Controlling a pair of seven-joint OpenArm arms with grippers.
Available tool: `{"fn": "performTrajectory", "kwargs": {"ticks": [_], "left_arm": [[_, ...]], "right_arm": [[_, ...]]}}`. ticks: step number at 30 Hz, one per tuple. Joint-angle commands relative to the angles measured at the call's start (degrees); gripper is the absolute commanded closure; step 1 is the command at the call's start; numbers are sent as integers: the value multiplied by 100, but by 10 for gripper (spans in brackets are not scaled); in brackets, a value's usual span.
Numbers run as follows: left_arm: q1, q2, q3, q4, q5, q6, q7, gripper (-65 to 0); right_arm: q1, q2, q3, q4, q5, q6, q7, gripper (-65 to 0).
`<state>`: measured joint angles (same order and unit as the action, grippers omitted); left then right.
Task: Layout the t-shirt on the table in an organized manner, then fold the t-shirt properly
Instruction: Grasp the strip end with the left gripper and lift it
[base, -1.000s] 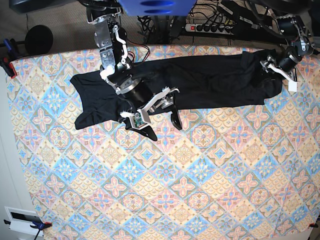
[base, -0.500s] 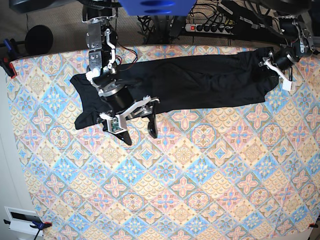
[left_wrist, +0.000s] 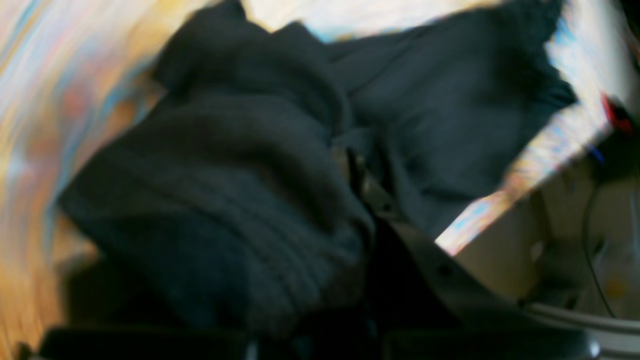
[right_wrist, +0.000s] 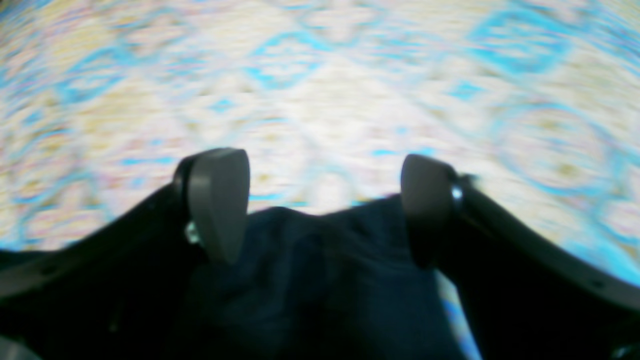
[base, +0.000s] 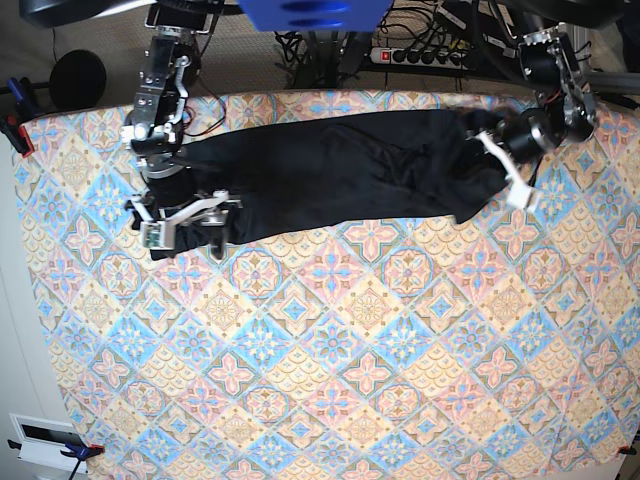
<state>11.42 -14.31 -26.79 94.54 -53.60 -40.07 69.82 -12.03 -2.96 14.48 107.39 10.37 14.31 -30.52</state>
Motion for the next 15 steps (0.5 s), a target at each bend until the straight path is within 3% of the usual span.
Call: {"fn": "performTrajectory", "kwargs": {"ticks": [1, 8, 15], "left_arm": [[-197, -104, 151, 150, -253, 7, -112, 0], [-1208, -7, 1874, 133, -420, 7, -112, 0], [-1902, 380, 3334, -193, 547, 7, -121, 0]], "right_arm": [[65, -7, 51, 96, 57, 24, 129, -459], [21, -7, 420, 131, 49, 24, 120, -459], [-14, -7, 578, 131, 57, 24, 120, -459]]}}
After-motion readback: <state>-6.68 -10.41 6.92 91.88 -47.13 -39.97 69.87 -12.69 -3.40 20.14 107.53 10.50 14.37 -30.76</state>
